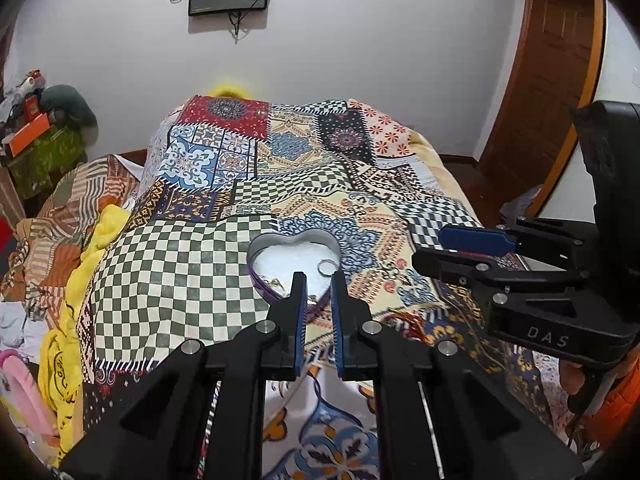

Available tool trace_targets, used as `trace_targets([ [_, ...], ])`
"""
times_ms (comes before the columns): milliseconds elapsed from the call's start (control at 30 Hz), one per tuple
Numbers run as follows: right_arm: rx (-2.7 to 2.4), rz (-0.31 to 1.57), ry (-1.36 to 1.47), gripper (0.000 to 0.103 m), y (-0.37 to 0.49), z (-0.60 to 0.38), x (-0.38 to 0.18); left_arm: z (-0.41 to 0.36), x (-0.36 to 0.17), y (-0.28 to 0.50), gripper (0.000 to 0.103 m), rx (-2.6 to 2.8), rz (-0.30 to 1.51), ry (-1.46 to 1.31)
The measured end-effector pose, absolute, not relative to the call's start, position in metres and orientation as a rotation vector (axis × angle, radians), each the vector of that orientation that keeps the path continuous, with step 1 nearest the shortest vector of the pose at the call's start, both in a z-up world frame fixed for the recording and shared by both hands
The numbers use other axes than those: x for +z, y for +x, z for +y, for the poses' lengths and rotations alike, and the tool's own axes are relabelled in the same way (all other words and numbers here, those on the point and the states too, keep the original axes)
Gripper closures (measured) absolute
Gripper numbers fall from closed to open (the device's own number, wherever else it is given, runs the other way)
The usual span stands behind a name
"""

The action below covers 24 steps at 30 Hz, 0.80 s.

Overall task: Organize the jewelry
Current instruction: 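Release the ring into the tin and pull the right gripper back, then grasp the red beaded bracelet with the left gripper and lift it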

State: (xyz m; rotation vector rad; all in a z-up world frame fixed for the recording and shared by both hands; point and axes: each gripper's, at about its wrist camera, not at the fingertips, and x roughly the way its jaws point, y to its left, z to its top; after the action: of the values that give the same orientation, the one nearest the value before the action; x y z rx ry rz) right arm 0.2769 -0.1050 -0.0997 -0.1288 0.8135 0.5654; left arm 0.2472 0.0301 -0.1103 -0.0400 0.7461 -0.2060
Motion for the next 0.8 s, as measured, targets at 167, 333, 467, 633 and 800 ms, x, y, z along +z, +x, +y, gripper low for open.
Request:
trace_targets([
  [167, 0.556, 0.815, -0.122, 0.071, 0.262, -0.113, -0.099, 0.023, -0.105, 0.229, 0.076, -0.209, 0.735, -0.035],
  [333, 0.532, 0.830, -0.109, 0.071, 0.250, -0.125, -0.103, 0.020, -0.107, 0.216, 0.076, -0.216, 0.744, -0.028],
  [467, 0.509, 0.847, -0.090, 0.071, 0.245, -0.137, -0.109, 0.020, -0.116, 0.213, 0.076, -0.222, 0.766, -0.042],
  [633, 0.502, 0.893, -0.066, 0.071, 0.241, -0.144, -0.124, 0.019, -0.137, 0.207, 0.076, -0.226, 0.815, -0.052],
  [800, 0.503, 0.941, -0.059, 0.071, 0.238, -0.142, -0.144, 0.016, -0.161, 0.206, 0.076, -0.239, 0.876, -0.066],
])
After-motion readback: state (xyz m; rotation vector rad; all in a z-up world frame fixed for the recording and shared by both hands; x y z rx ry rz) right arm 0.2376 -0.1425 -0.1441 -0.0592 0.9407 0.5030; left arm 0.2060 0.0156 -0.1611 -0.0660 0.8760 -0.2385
